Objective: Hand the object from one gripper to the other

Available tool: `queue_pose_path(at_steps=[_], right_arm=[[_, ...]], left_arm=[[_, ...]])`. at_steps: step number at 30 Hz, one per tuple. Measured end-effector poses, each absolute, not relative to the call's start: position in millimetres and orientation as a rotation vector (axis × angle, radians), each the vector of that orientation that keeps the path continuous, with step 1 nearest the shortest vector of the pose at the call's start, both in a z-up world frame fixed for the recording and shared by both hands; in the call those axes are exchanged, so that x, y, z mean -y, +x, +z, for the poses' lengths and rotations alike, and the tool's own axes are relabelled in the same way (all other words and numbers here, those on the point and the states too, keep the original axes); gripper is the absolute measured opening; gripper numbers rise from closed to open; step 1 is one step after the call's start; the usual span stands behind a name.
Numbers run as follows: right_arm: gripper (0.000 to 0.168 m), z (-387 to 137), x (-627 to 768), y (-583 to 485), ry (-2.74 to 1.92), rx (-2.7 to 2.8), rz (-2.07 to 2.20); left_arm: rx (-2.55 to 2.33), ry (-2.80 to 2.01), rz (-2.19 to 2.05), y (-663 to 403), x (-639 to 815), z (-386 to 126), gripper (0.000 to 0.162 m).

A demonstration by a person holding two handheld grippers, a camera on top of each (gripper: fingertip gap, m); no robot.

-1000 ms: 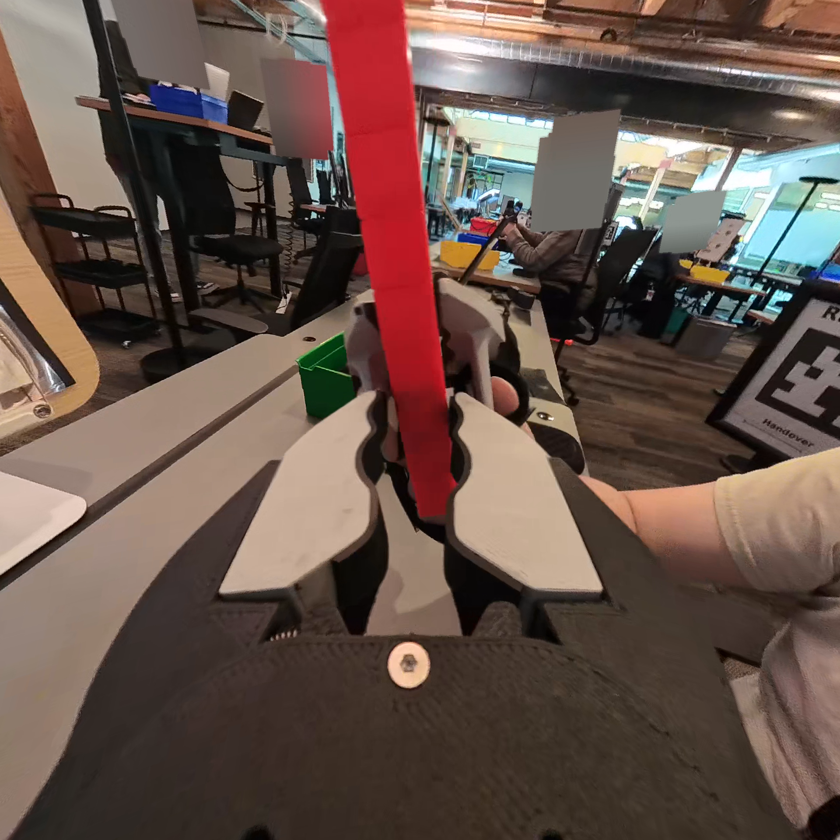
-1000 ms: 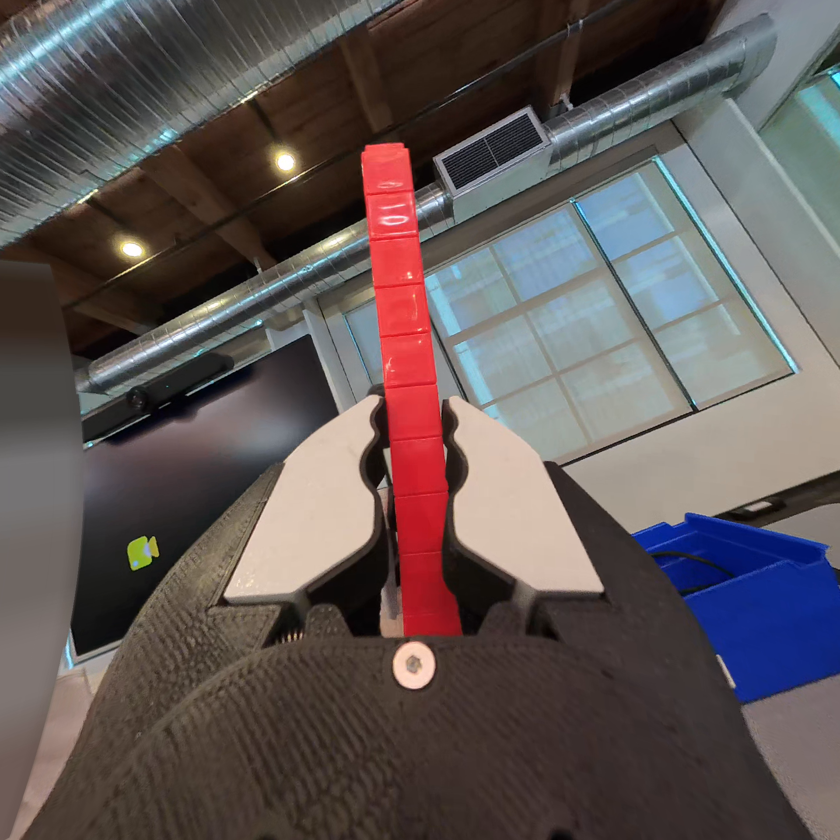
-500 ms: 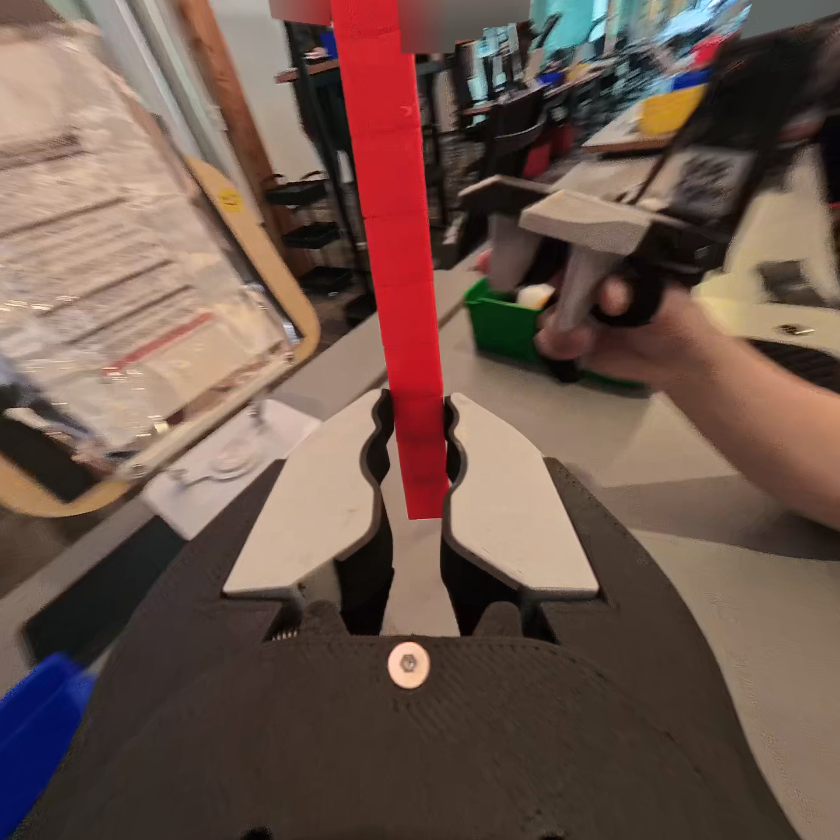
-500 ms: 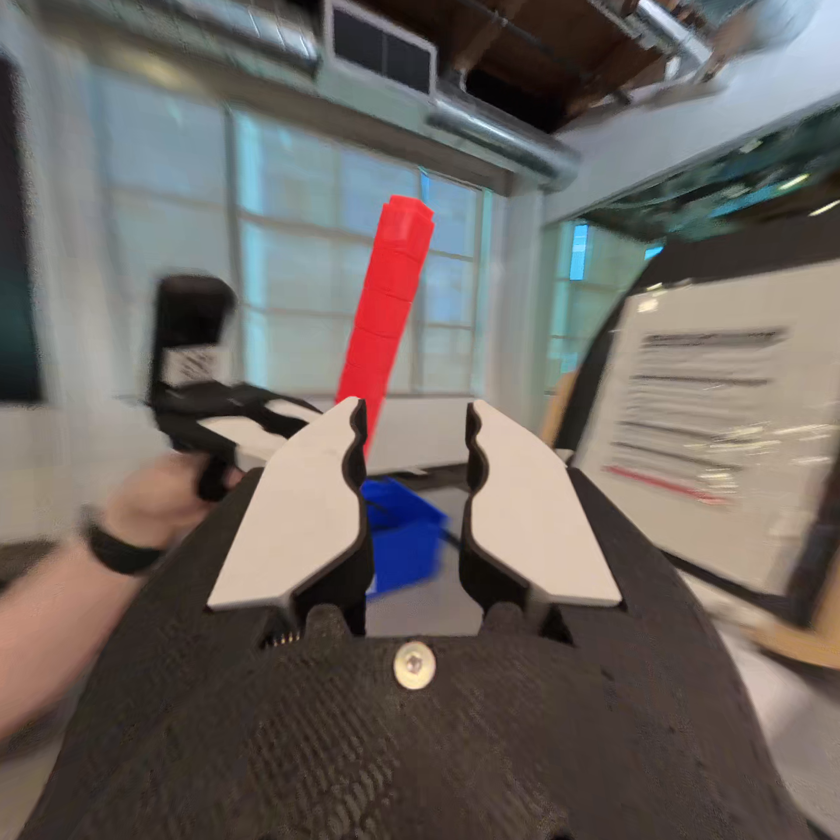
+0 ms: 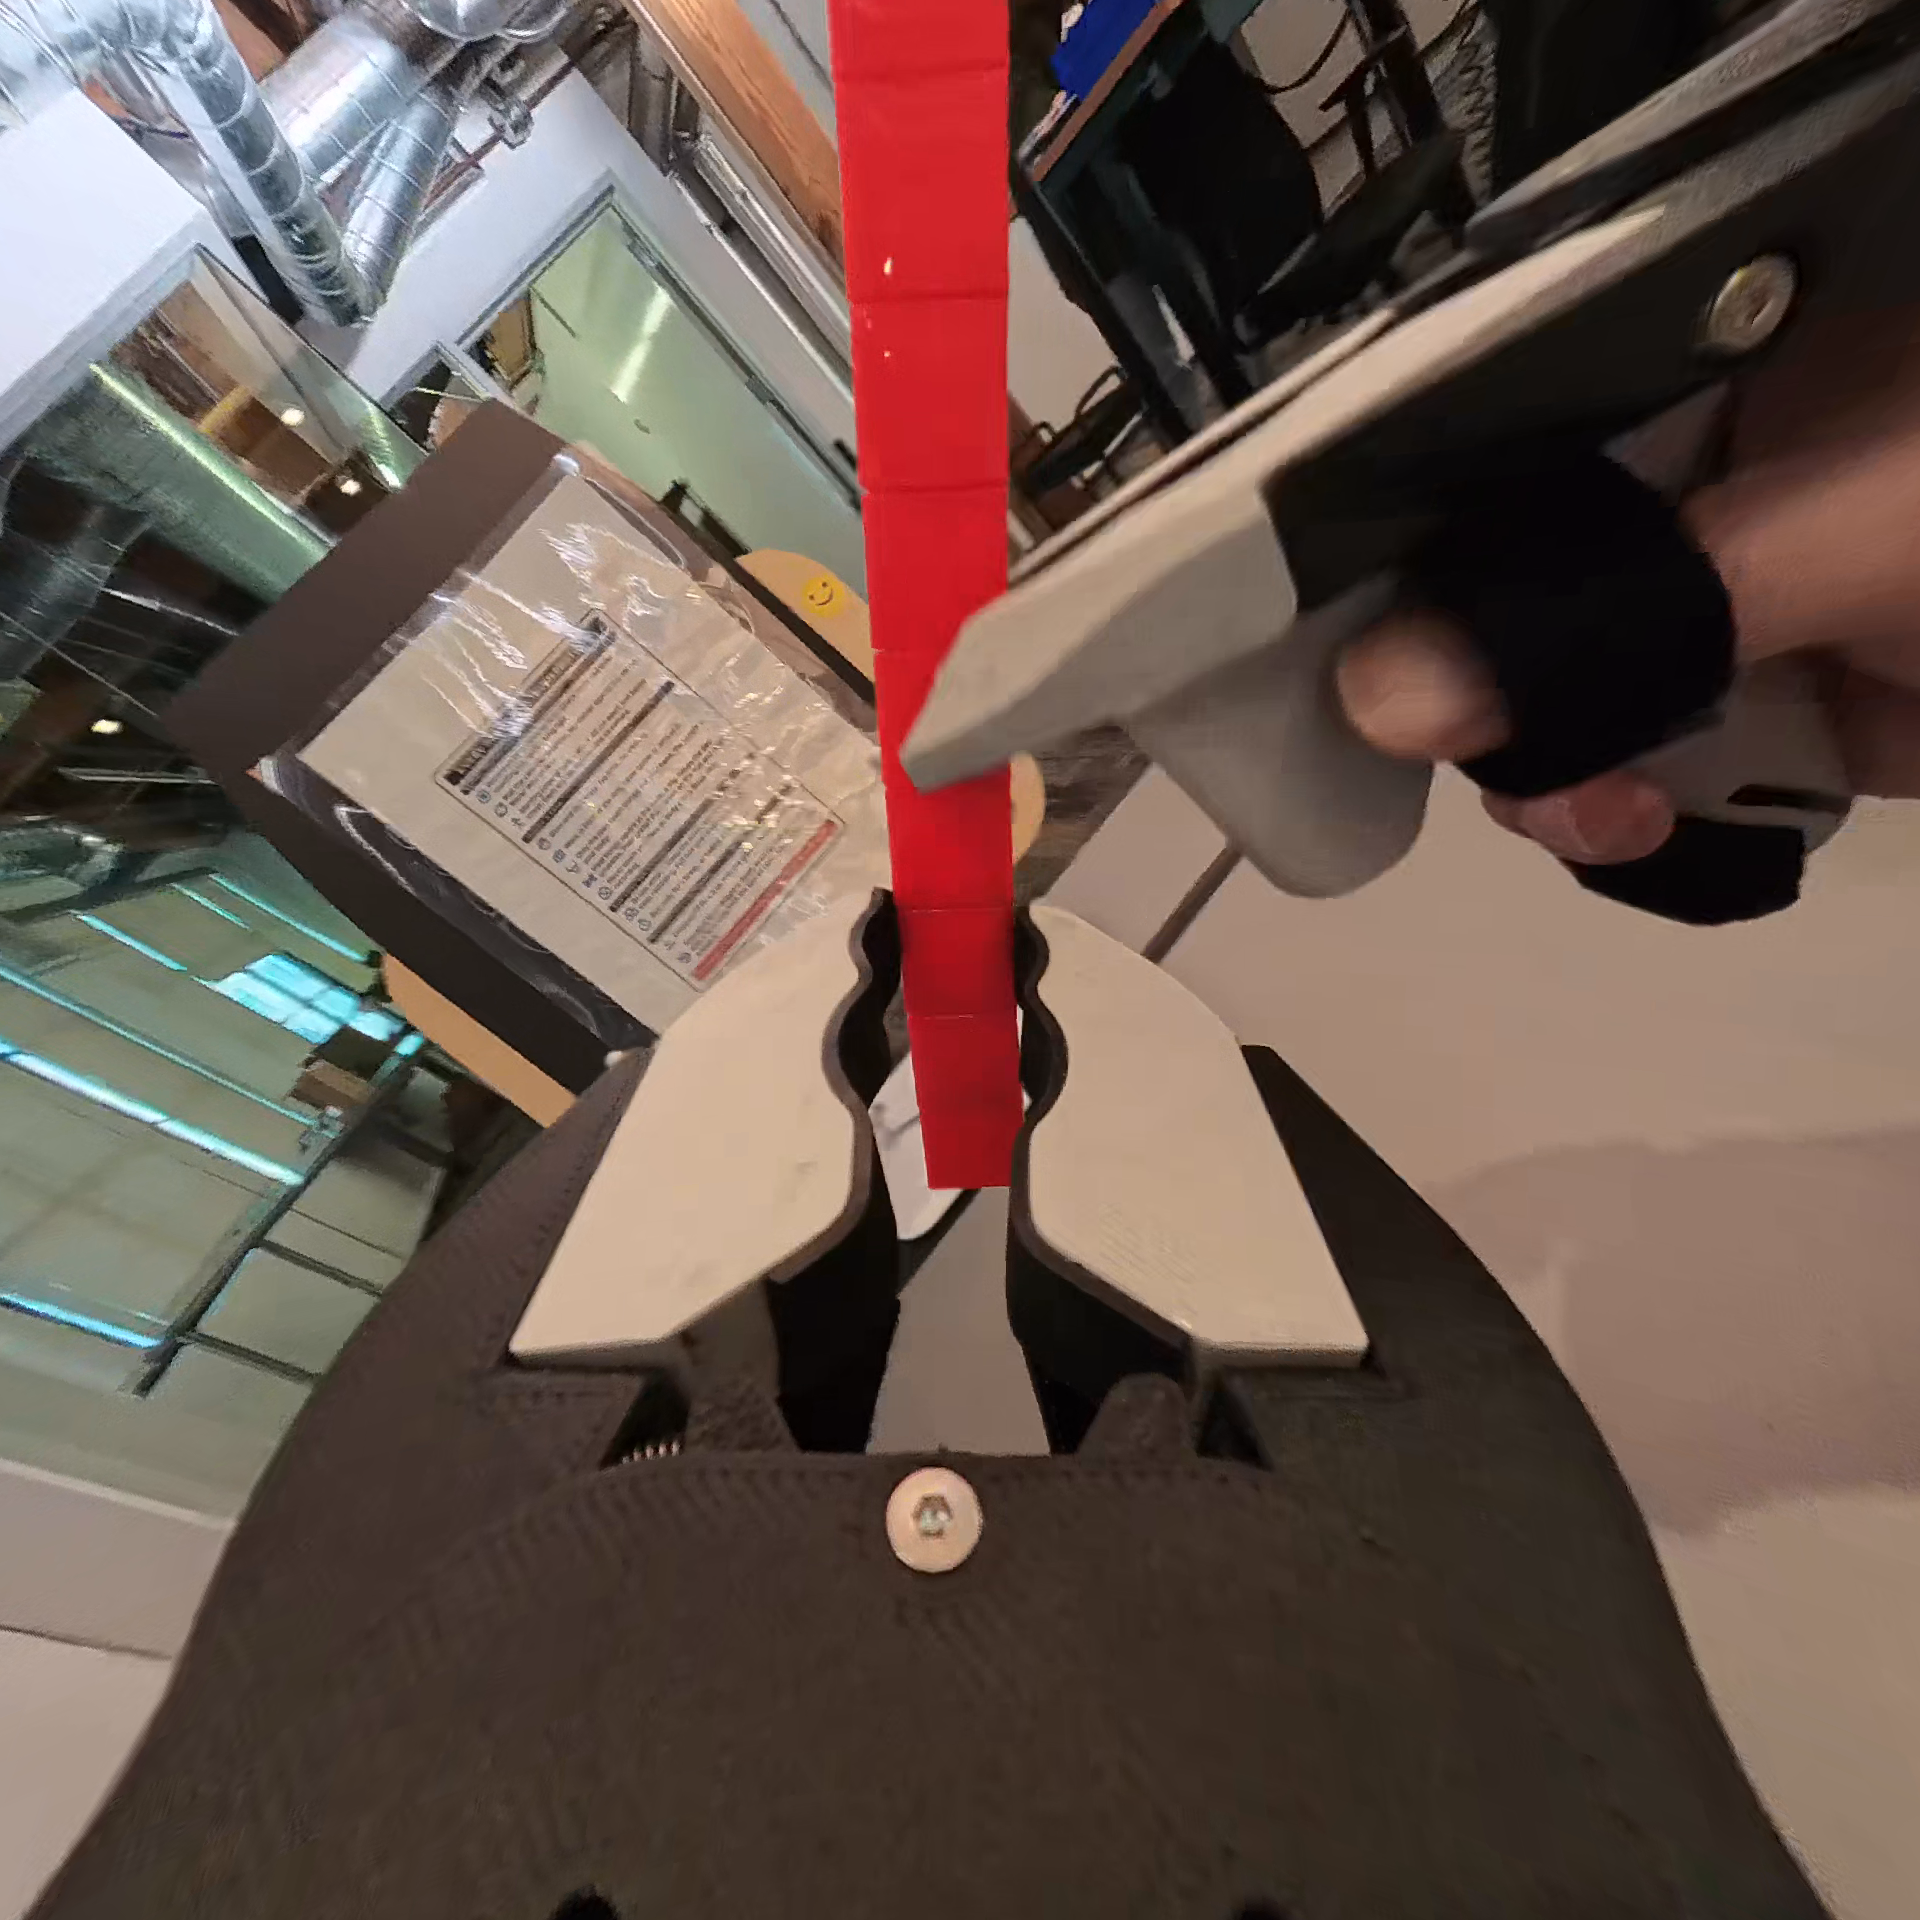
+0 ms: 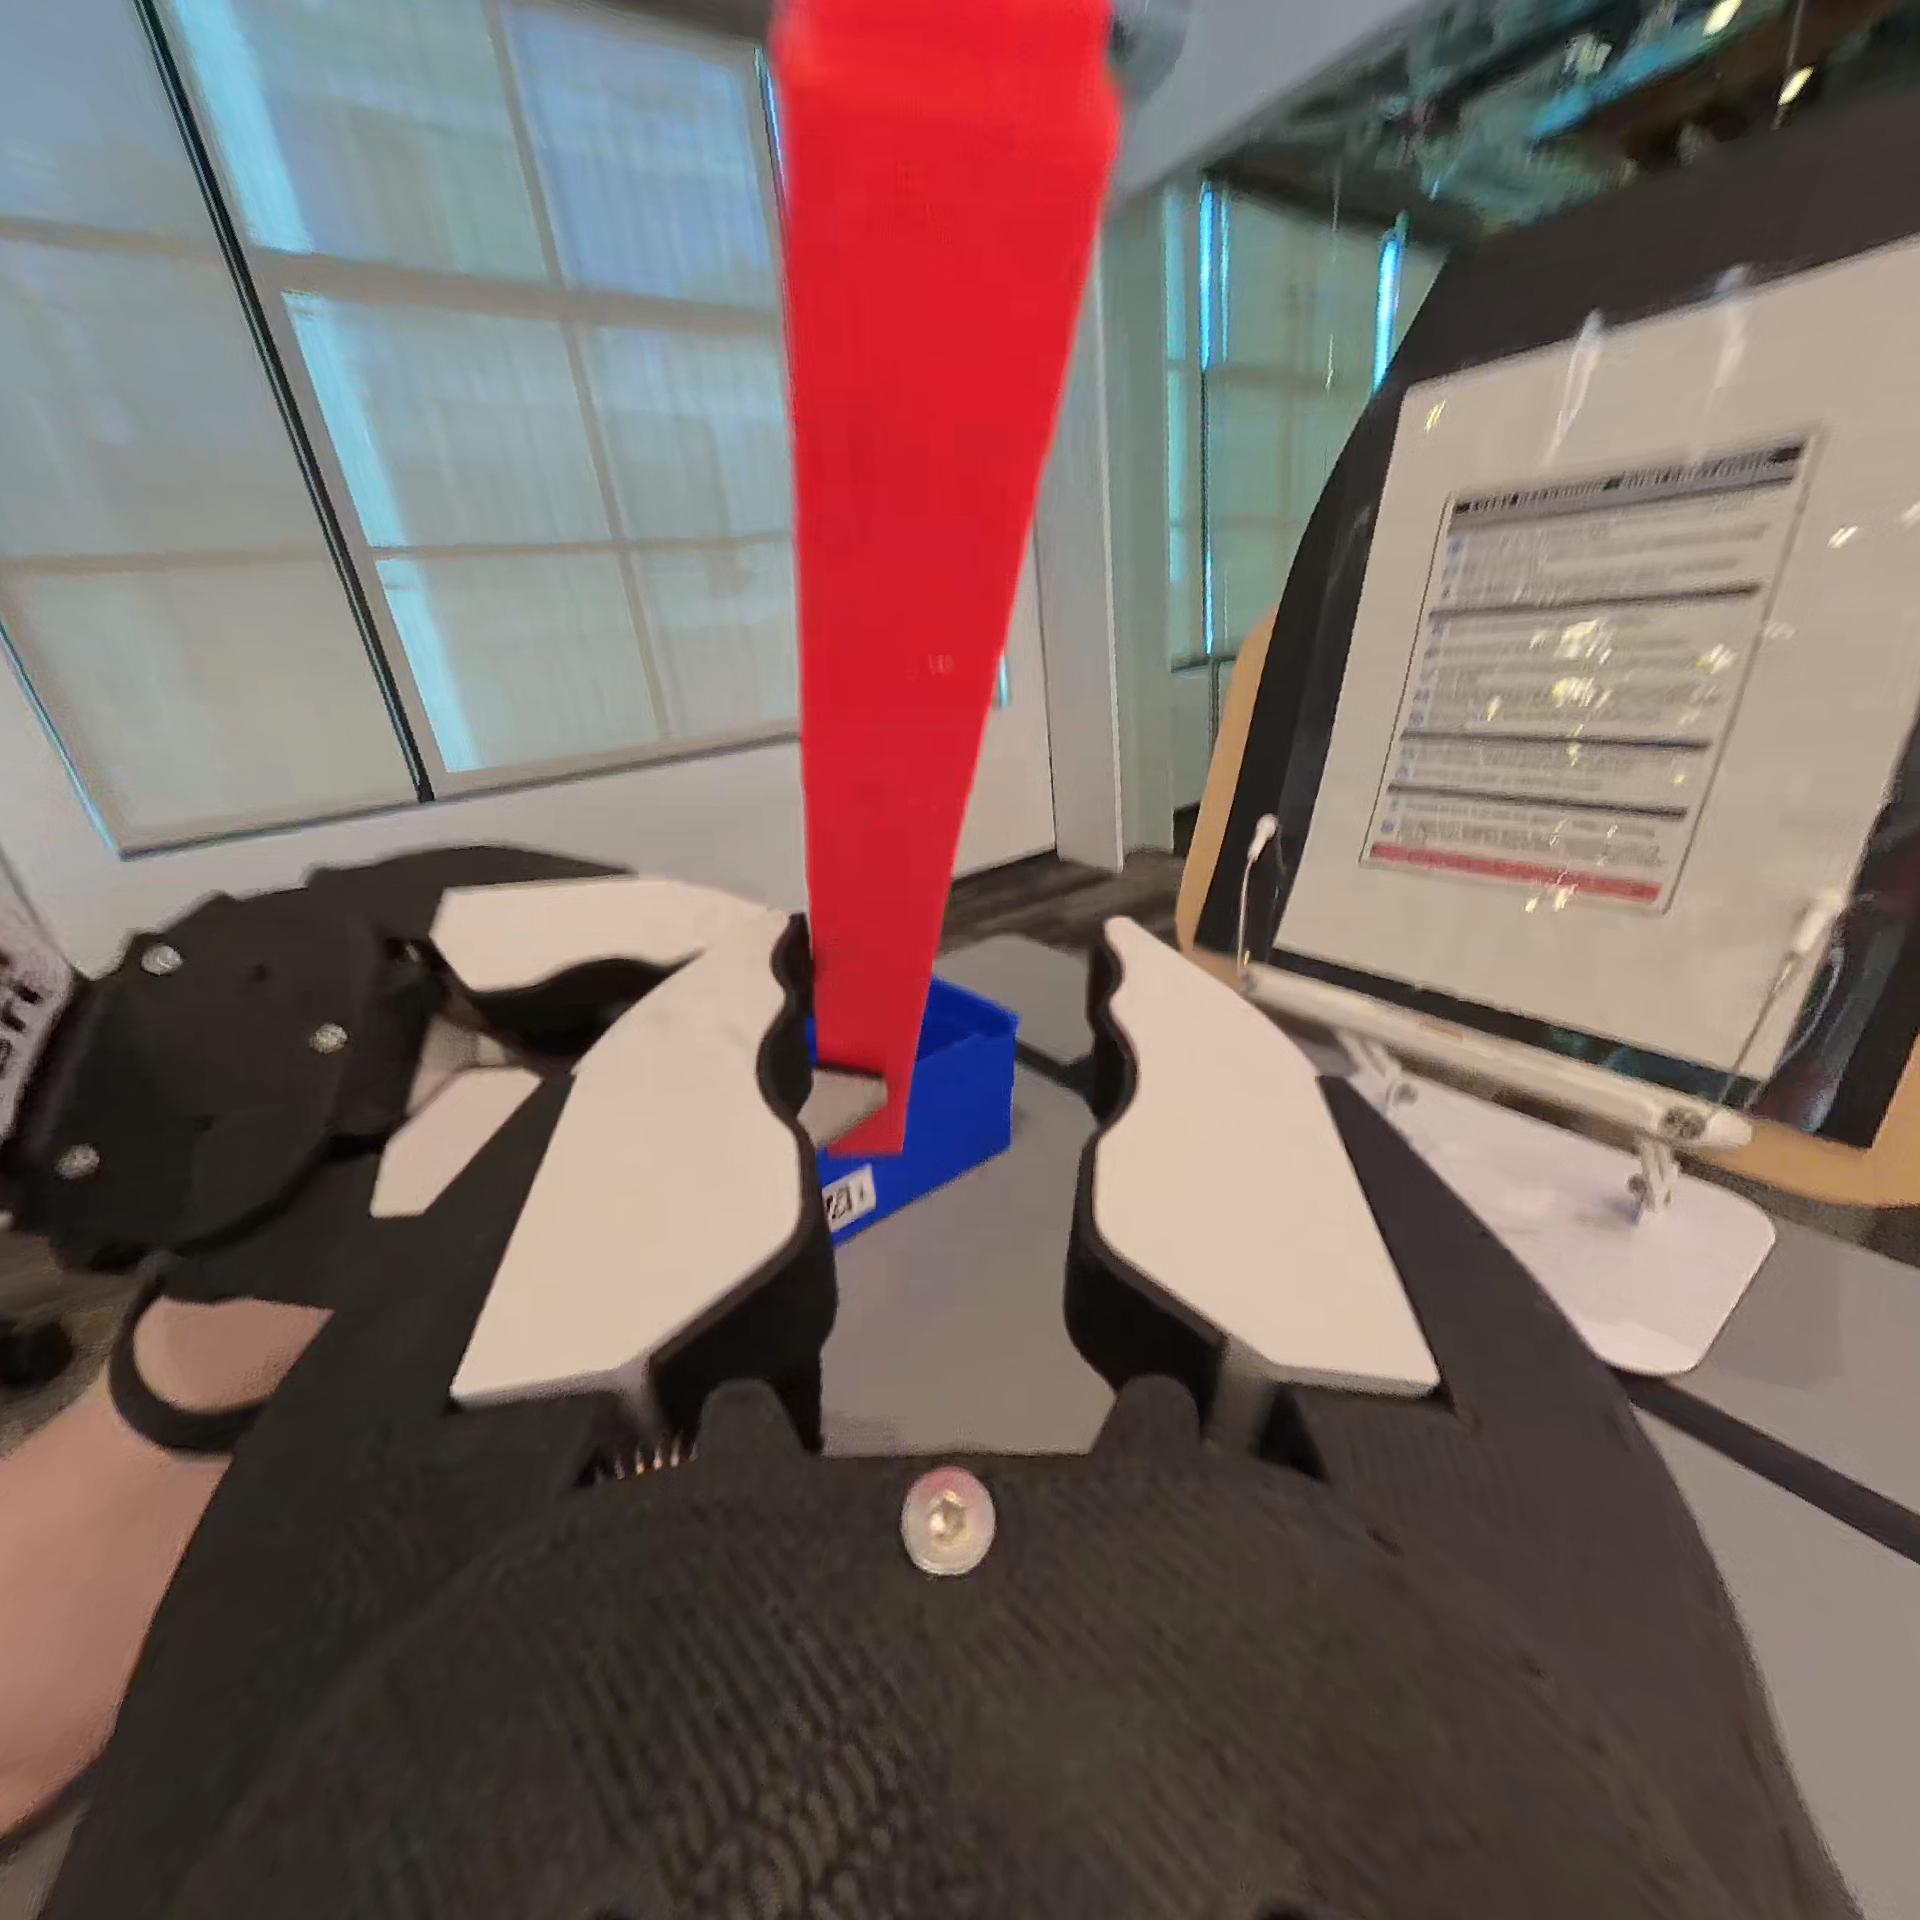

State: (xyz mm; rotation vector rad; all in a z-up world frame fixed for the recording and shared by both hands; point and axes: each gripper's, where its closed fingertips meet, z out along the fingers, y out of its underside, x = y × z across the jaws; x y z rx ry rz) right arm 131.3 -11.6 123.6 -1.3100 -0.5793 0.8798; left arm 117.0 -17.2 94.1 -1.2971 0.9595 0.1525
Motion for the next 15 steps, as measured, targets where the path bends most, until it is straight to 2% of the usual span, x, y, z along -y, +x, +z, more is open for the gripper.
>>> queue_pose_path(at_steps=[1, 2, 5, 10, 13, 15], right_arm=[[0.043, 120, 14, 127, -1.317, 0.615, 0.907], [0.027, 119, 15, 125, -1.315, 0.629, 0.939], [0.024, 117, 18, 122, -1.302, 0.692, 0.989], [0.022, 128, 6, 154, -1.268, 0.649, 0.892], [0.022, 149, 1, 207, -1.263, 0.604, 0.721], [0.022, 156, -1, 266, -1.343, 0.558, 0.463]], left_arm=[[-0.961, -1.281, 0.204, 115, 16, 95, 0.02], [-0.976, -1.257, 0.26, 114, 15, 94, 0.02], [-0.982, -1.192, 0.42, 109, 11, 94, 0.021], [-0.978, -1.334, 0.347, 109, 9, 83, 0.062], [-0.966, -1.329, 0.3, 105, 15, 91, 0.053], [-0.961, -1.321, 0.309, 99, 18, 97, 0.048]])
